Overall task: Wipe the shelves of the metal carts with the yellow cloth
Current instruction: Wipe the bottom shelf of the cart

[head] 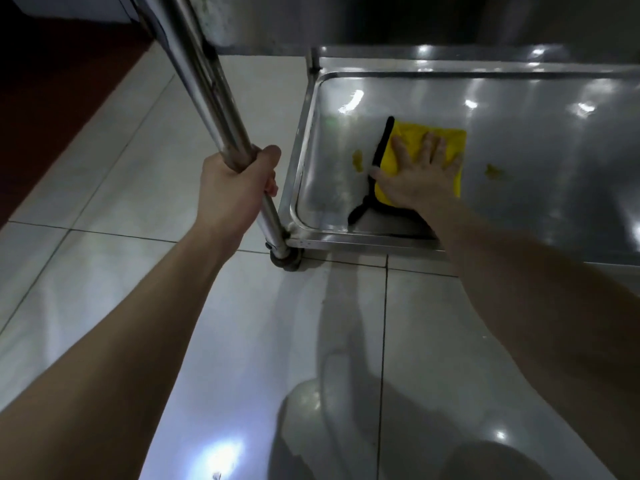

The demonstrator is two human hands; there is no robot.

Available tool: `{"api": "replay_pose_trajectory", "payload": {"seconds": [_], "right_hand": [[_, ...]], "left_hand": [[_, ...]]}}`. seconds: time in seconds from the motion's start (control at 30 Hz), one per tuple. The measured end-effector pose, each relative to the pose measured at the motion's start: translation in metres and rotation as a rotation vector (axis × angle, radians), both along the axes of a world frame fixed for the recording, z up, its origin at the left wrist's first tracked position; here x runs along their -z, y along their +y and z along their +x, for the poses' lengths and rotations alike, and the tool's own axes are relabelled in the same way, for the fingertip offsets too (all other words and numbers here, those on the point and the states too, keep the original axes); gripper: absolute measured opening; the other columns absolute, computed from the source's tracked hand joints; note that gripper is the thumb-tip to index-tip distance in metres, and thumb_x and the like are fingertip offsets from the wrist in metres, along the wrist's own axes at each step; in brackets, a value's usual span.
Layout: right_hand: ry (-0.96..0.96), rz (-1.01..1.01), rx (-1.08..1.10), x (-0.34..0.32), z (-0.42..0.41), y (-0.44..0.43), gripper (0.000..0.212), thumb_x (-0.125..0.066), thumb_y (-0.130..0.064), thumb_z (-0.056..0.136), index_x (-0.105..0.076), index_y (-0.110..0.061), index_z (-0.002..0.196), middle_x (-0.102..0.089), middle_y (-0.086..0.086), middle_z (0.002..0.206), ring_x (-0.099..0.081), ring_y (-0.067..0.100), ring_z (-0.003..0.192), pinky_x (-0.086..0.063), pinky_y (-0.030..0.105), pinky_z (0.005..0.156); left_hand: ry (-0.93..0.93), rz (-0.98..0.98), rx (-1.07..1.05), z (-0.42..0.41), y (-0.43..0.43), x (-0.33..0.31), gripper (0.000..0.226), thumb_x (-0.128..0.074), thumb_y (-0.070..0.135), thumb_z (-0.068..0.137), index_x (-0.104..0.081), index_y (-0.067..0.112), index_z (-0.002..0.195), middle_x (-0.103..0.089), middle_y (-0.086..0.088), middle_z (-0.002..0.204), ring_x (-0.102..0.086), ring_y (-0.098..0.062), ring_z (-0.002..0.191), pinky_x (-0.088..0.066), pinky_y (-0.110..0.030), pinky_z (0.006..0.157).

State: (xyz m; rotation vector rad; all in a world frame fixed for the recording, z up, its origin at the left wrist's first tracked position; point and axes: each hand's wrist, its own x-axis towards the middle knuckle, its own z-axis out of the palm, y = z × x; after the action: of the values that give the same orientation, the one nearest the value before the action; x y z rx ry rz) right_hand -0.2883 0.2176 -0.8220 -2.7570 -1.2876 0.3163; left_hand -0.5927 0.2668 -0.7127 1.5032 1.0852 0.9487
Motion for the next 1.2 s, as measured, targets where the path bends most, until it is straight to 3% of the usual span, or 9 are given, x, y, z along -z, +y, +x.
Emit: {"api": "replay_pose_trajectory", "payload": {"seconds": [0.1,0.23,0.37,0.47,0.6,0.8,0.87,1.0,1.2], "right_hand": [[-0.015,0.007,-0.11,-0.007,-0.019,0.054,0.102,-0.013,-0.099,0.083,-0.006,-0.045,0.168,0.008,0.022,0.177,0.009,0.046,0.162,0.007,0.076,0.122],[-0.051,0.012,-0.357,-0.004,-0.104,0.087,0.088,-0.015,-0.086,0.094,-0.001,-0.042,0.169,0.009,0.02,0.177,0.009,0.045,0.162,0.007,0.075,0.122],[-0.021,0.097,-0.562,0.003,-0.16,0.025,0.081,-0.004,-0.07,0.093,-0.011,-0.043,0.169,0.001,0.011,0.179,0.005,0.035,0.165,0.002,0.07,0.126],[-0.007,0.093,-0.64,0.003,-0.14,-0.019,0.081,-0.005,-0.07,0.091,-0.013,-0.047,0.168,-0.003,0.001,0.18,0.001,0.025,0.166,-0.001,0.062,0.129],[-0.075,0.069,-0.5,0.005,-0.064,-0.025,0.082,-0.011,-0.076,0.09,-0.012,-0.049,0.167,0.0,-0.001,0.18,0.002,0.021,0.166,-0.002,0.058,0.131],[-0.033,0.001,-0.18,-0.003,0.007,0.071,0.094,-0.015,-0.094,0.085,-0.003,-0.049,0.167,0.008,0.006,0.179,0.008,0.032,0.165,0.005,0.069,0.126],[-0.012,-0.017,-0.223,-0.005,-0.012,0.11,0.094,-0.016,-0.093,0.088,-0.002,-0.045,0.168,0.009,0.008,0.179,0.009,0.038,0.164,0.006,0.072,0.124],[0.018,-0.016,-0.359,-0.008,-0.065,0.14,0.087,-0.017,-0.083,0.096,0.001,-0.039,0.17,0.011,0.009,0.179,0.011,0.039,0.163,0.009,0.073,0.123],[-0.062,0.09,-0.506,0.005,-0.126,0.05,0.078,-0.012,-0.072,0.102,0.0,-0.037,0.17,0.007,0.008,0.179,0.007,0.035,0.165,0.004,0.069,0.126]], "left_hand": [[-0.018,0.029,0.009,0.0,-0.001,0.002,0.033,-0.076,0.027,0.092,-0.064,0.028,0.061,-0.061,-0.002,0.063,-0.063,-0.023,0.067,-0.062,-0.046,0.077],[-0.004,0.06,0.003,0.001,-0.004,0.002,0.034,-0.074,0.026,0.094,-0.064,0.026,0.062,-0.061,-0.002,0.062,-0.063,-0.023,0.065,-0.062,-0.051,0.077],[-0.01,0.074,-0.027,0.001,-0.008,0.001,0.036,-0.072,0.026,0.092,-0.059,0.021,0.058,-0.057,-0.007,0.059,-0.06,-0.026,0.062,-0.056,-0.044,0.068],[0.006,0.058,-0.029,0.0,-0.009,0.001,0.038,-0.072,0.026,0.092,-0.058,0.019,0.057,-0.057,-0.007,0.058,-0.061,-0.027,0.062,-0.057,-0.053,0.071],[-0.012,0.002,-0.012,-0.002,-0.006,0.0,0.034,-0.074,0.031,0.09,-0.06,0.024,0.06,-0.057,-0.002,0.059,-0.06,-0.027,0.063,-0.06,-0.058,0.078],[-0.033,0.027,0.013,-0.001,-0.007,0.002,0.036,-0.072,0.026,0.093,-0.057,0.01,0.066,-0.056,-0.006,0.064,-0.06,-0.021,0.065,-0.061,-0.042,0.073],[-0.019,0.04,0.016,-0.003,-0.007,0.003,0.037,-0.072,0.025,0.095,-0.056,0.004,0.069,-0.056,-0.005,0.064,-0.062,-0.02,0.065,-0.062,-0.041,0.073],[-0.006,0.063,0.008,-0.002,-0.006,0.004,0.035,-0.072,0.022,0.098,-0.061,0.016,0.064,-0.058,-0.004,0.06,-0.063,-0.021,0.063,-0.061,-0.044,0.073],[0.003,0.056,-0.028,0.002,-0.011,0.0,0.037,-0.072,0.023,0.095,-0.063,0.023,0.06,-0.061,-0.007,0.06,-0.063,-0.023,0.062,-0.056,-0.038,0.066]]}}
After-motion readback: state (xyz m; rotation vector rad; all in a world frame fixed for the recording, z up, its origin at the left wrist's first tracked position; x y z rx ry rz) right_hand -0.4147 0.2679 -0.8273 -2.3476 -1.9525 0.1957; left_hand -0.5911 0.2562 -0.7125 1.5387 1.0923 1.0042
